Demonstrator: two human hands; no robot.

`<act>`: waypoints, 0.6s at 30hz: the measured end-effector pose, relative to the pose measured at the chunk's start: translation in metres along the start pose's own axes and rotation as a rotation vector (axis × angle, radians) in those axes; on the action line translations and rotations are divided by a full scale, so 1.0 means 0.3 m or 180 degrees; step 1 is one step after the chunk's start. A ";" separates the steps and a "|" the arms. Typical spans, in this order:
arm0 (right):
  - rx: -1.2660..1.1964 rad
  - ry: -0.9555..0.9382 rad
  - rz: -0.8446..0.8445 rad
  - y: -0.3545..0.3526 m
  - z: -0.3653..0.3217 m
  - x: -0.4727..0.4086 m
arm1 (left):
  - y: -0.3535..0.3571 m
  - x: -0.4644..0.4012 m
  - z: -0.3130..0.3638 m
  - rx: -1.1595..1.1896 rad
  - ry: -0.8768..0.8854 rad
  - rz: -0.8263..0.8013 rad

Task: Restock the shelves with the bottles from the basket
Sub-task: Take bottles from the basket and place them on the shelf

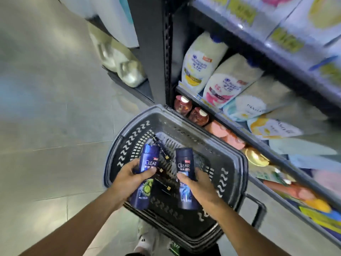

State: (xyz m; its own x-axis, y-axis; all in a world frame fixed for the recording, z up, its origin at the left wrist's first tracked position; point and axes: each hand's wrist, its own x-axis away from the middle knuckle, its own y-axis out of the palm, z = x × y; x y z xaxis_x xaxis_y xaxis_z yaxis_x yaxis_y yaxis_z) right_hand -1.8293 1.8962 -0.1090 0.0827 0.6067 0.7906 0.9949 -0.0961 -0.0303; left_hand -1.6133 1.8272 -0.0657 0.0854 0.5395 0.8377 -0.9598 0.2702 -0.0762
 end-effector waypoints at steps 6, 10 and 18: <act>0.0022 -0.0299 0.0002 0.004 -0.338 0.381 | -0.112 0.377 0.250 0.0078 0.0368 -0.0041; -0.0033 -0.0494 -0.0040 0.014 -0.580 0.641 | -0.175 0.618 0.404 0.0176 0.0574 -0.0073; -0.0312 -0.0827 0.0110 0.052 -0.842 1.053 | -0.254 0.993 0.598 0.0156 0.1251 -0.0290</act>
State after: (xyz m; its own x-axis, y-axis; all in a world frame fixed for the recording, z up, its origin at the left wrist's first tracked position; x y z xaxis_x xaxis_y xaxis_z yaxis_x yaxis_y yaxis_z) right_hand -1.8024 1.8870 0.2947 0.1410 0.7825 0.6065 0.9819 -0.1886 0.0149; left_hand -1.5628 1.8242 0.2867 0.2573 0.7813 0.5686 -0.9543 0.2979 0.0226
